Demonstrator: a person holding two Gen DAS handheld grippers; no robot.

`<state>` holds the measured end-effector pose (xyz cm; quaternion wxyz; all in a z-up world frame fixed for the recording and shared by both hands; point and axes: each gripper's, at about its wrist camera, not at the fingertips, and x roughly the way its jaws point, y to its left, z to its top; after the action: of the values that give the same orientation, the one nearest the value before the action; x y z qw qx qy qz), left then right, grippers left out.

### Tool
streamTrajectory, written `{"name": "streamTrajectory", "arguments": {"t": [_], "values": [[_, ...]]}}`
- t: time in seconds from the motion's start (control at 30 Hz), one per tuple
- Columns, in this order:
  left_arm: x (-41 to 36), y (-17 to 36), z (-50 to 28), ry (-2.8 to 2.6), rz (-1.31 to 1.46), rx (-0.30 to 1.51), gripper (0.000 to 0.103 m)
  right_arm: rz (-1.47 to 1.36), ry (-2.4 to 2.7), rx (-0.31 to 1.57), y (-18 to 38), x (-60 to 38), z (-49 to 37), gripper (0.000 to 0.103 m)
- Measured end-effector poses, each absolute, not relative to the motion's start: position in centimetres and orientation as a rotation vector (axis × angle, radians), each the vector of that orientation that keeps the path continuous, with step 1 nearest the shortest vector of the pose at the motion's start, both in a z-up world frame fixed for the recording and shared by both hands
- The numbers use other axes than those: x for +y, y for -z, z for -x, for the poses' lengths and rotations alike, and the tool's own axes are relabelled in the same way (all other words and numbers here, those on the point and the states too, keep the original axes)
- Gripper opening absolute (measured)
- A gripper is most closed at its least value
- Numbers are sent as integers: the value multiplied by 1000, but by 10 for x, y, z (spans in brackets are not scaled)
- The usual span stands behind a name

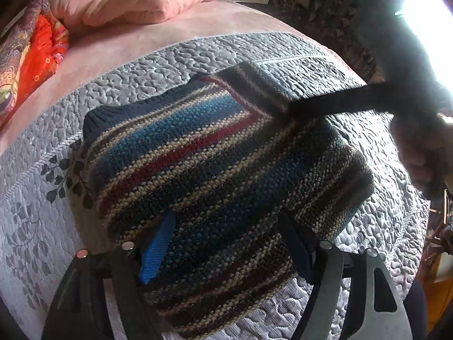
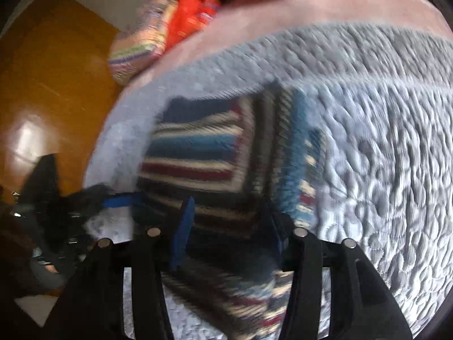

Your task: Fold small clothes

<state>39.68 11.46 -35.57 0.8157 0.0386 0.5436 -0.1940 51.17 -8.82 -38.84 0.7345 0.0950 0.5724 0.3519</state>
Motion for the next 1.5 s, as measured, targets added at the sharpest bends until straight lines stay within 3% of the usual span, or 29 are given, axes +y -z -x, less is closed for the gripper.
{"name": "streamTrajectory", "arguments": {"t": [0.13,0.23,0.33,0.4,0.6,0.67,0.7,0.73,0.77,0.83,0.87,1.0,1.1,1.2,1.37,1.47,1.5], "values": [[119,362,-399,436,-59,1162,76,-246,-751,1269,413,-107,-517,12],[131,349,-399,521,57,1146,76,-336,-757,1292,419,-116,-519,12],[159,326,-405,609,240,1085,76,-376,-788,1254,394,-117,-523,31],[173,322,-412,625,303,1081,76,-413,-772,1204,378,-118,-534,37],[204,351,-444,656,533,1187,76,-472,-798,1293,402,-105,-575,35],[208,368,-449,638,574,1222,76,-420,-775,1323,417,-105,-578,20],[209,374,-449,641,586,1230,76,-409,-766,1324,421,-107,-579,5],[209,381,-452,635,596,1235,76,-425,-762,1328,424,-112,-581,4],[209,383,-453,634,605,1235,76,-461,-758,1323,420,-120,-579,6],[208,382,-453,627,616,1233,76,-500,-769,1279,403,-132,-567,24],[208,380,-452,633,626,1224,76,-524,-830,1252,391,-135,-552,26],[211,376,-451,666,669,1187,76,-462,-961,1294,392,-132,-501,26],[211,388,-453,651,679,1217,75,-368,-903,1305,417,-134,-481,9],[205,387,-453,653,635,1219,75,-484,-898,1297,423,-145,-478,9],[214,374,-451,659,698,1204,76,-517,-928,1224,387,-155,-458,26],[214,377,-444,656,692,1224,77,-514,-910,1292,408,-156,-450,24],[213,382,-442,646,684,1238,77,-503,-877,1313,419,-154,-454,19]]}}
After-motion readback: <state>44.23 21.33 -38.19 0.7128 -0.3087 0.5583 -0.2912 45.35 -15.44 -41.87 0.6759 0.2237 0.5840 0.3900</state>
